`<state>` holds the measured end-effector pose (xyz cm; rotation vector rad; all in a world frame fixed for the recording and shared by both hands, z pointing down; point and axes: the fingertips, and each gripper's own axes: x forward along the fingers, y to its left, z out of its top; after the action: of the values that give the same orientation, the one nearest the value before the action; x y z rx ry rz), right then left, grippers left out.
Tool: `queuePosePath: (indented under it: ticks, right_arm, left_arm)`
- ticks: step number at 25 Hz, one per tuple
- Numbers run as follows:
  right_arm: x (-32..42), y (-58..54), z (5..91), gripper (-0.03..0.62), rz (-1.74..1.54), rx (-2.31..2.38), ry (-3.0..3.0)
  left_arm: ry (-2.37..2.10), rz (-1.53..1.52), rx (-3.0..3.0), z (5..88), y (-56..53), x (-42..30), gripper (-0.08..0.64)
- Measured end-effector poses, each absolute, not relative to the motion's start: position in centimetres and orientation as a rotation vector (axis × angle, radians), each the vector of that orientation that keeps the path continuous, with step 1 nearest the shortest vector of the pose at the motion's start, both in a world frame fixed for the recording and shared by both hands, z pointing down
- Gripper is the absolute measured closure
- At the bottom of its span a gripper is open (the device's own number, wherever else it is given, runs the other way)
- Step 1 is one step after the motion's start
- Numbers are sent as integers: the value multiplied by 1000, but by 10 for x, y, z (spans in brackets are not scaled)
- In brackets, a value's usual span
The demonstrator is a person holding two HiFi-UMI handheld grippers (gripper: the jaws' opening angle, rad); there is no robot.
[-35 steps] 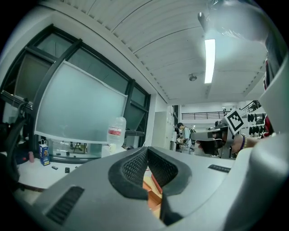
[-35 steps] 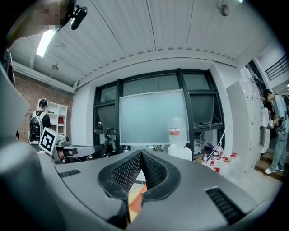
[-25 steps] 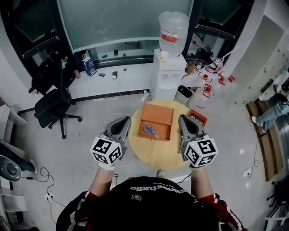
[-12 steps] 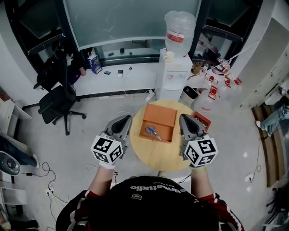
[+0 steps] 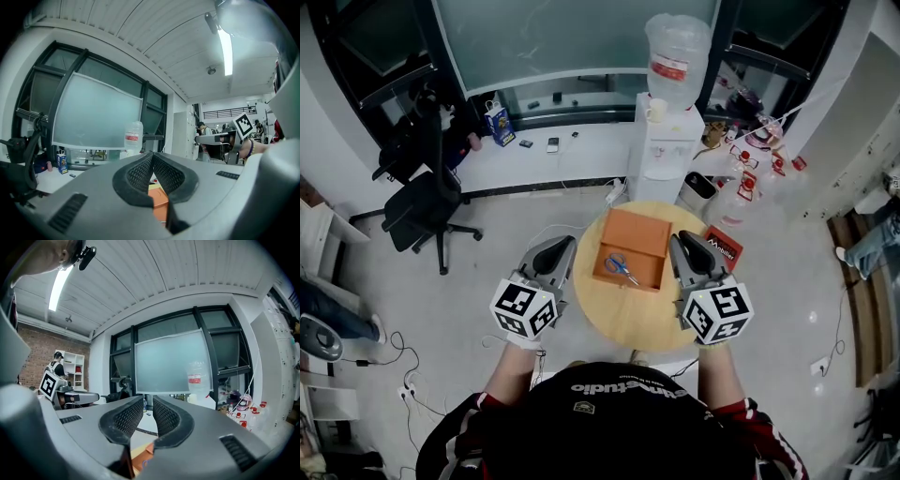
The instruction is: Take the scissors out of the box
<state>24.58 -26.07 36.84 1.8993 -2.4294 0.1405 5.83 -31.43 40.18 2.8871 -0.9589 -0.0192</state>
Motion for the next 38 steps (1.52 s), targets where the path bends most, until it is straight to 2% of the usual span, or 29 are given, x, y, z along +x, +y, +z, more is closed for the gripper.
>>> queuePosePath:
  ticks: [9,21,38]
  right_arm:
    - [237,-272,381,476,152,1820,-2432]
    - [220,-297,423,476,247,1642,-2463]
    - [208,-327,535,476,382,1381,-2417]
  left_arm:
    - [-978,-36,2883,398,-311,60,543]
    - [-1069,-66,2840,401,-309,53,543]
    - [-1256,-1,2770,428,-301,27,543]
